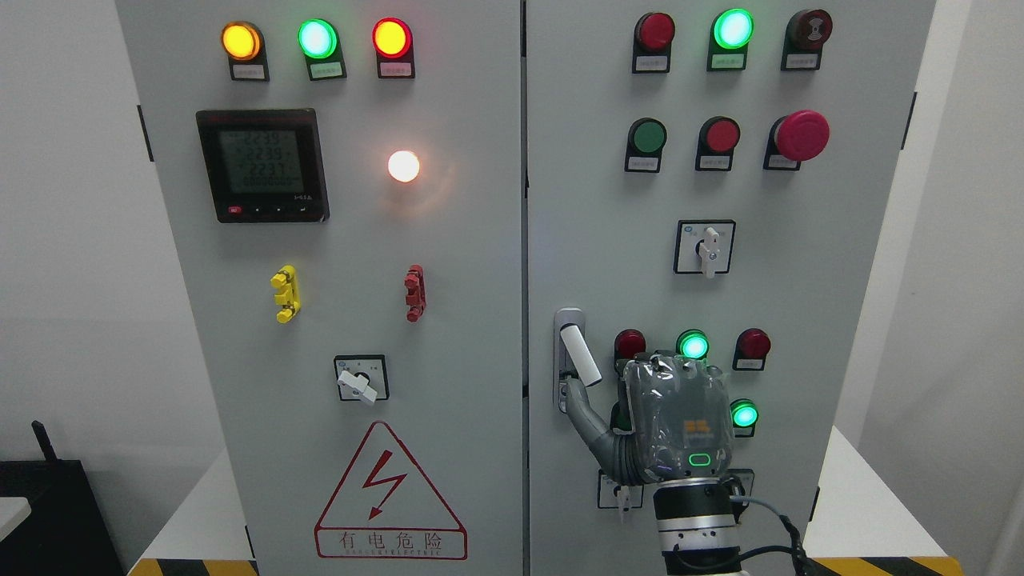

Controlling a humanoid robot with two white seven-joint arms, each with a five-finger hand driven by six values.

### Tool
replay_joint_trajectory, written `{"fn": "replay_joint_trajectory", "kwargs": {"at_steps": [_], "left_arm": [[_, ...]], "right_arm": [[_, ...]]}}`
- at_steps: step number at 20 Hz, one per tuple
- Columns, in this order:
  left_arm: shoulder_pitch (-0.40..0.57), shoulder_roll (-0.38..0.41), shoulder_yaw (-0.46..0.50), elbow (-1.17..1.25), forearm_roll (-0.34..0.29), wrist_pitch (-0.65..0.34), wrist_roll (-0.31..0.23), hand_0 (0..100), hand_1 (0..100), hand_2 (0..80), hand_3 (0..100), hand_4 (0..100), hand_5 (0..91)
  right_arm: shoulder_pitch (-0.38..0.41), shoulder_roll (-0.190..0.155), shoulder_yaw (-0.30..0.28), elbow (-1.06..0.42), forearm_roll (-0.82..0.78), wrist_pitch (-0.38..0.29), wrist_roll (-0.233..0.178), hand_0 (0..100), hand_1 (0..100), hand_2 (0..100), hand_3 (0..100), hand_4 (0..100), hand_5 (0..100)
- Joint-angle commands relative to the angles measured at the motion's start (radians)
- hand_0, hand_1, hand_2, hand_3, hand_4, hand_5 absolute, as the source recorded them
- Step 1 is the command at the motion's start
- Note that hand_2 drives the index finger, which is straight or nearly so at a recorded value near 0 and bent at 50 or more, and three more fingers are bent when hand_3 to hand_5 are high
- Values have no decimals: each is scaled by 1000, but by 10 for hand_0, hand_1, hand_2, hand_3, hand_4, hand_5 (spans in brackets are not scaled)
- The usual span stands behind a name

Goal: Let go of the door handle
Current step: 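Rotate the handle outward with the right hand until horizontal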

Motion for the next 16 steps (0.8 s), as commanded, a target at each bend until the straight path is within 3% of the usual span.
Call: {"fn": "replay_joint_trajectory", "kwargs": {"at_steps": [1, 16], "left_arm": [[1, 0, 11, 17, 0, 1, 0, 120, 389, 0, 0, 0, 0], [1, 0, 11, 17, 0, 1, 0, 120, 389, 0, 0, 0, 0]], "right_arm": [[-1, -3, -13, -1, -1, -1, 3, 438, 217, 999, 1000, 930, 932], [-3, -4, -22, -2, -1, -1, 1, 444, 217, 1000, 1000, 931, 934]]}}
